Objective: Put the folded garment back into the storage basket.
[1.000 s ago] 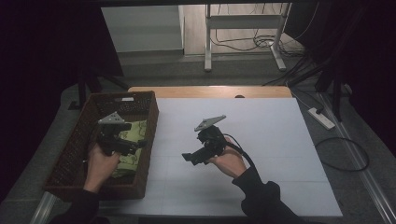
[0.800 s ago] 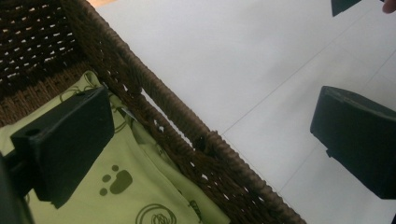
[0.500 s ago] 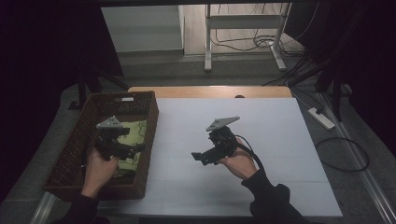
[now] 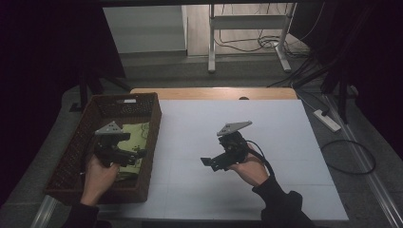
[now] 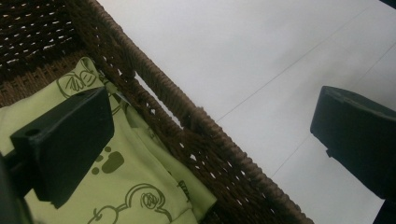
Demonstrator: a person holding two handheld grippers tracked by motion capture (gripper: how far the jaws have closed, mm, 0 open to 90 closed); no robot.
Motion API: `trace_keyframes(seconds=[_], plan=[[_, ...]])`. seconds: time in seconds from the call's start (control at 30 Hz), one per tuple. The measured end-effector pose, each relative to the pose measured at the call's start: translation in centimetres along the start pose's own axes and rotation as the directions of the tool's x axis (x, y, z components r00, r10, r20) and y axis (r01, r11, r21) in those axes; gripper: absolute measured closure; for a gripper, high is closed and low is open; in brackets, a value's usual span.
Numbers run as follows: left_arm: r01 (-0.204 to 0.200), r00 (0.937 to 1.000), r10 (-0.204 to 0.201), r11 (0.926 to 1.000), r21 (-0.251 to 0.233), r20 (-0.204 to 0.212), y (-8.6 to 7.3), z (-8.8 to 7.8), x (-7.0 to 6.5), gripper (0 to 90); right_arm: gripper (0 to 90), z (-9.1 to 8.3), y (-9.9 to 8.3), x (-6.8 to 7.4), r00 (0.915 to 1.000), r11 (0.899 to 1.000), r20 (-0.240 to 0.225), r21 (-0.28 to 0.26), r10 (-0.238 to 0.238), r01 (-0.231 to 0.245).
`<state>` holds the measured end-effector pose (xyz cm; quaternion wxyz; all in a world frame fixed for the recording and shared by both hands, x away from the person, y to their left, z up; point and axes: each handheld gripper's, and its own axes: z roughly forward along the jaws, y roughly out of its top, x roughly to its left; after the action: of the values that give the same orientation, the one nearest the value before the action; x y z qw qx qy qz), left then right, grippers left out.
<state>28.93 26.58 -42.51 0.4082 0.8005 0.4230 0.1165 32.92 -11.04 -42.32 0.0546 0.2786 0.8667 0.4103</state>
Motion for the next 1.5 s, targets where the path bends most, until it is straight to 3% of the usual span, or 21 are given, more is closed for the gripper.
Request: trace_keyframes(seconds=[0.47, 1.5], plan=[[0.020, 0.9998, -0.020, 0.9998, -0.006, -0.005, -0.7, -0.9, -0.2, 0.0, 0.0, -1.8, -1.5, -0.3, 0.9997, 1.000, 0.022, -0.007, 0.012, -0.012], [0.010, 0.9990, -0.009, 0.9999, 0.010, -0.043, -2.5, -2.6, -1.2, 0.0, 0.0, -4.7, -4.1, -0.4, 0.9980, 0.999, 0.053, -0.006, 0.034, -0.034]])
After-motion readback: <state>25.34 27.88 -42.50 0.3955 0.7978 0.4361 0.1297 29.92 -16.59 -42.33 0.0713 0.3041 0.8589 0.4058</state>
